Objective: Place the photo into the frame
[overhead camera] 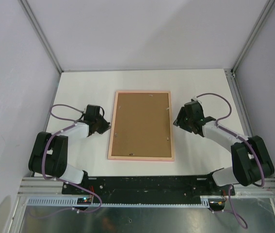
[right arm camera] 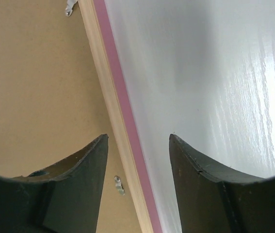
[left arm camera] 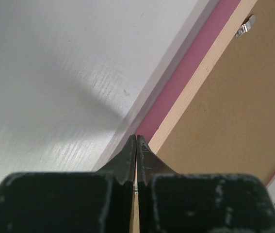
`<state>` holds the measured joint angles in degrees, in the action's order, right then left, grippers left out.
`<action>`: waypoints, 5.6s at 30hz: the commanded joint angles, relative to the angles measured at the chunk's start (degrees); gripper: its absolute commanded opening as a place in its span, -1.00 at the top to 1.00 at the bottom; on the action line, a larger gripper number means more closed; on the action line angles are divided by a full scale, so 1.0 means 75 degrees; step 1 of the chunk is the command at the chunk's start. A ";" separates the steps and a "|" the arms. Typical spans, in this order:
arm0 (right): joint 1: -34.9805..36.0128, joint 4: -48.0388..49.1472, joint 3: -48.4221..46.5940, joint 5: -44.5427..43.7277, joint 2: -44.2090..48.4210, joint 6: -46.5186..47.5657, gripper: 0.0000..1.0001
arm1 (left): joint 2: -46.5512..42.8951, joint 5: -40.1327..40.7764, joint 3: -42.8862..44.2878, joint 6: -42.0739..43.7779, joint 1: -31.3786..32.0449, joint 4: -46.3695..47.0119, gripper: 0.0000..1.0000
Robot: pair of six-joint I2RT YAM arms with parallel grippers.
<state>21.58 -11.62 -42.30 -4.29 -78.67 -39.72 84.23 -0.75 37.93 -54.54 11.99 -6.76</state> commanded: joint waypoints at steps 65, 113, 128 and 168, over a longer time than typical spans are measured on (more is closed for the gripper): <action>0.0194 -0.0476 -0.3386 -0.1380 -0.3423 0.1210 -0.12 | 0.4288 0.0497 0.5380 0.4315 -0.0204 -0.1692 0.77; 0.0475 -0.0425 -0.5080 -0.1937 -0.5163 0.1137 -0.20 | 0.4388 0.0216 0.5632 0.4623 -0.0202 -0.1919 0.83; 0.0496 -0.0309 -0.4959 -0.1665 -0.4639 0.1234 -0.13 | 0.3279 0.0481 0.5504 0.4218 -0.0274 -0.1921 0.32; 0.0409 -0.0520 -0.4515 -0.1855 -0.4214 0.1365 -0.11 | 0.4345 -0.0244 0.6071 0.5083 -0.0248 -0.2115 0.99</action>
<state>24.91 -15.14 -77.17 -15.46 -113.51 -30.13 116.38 -4.21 81.12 -18.83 10.37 -22.28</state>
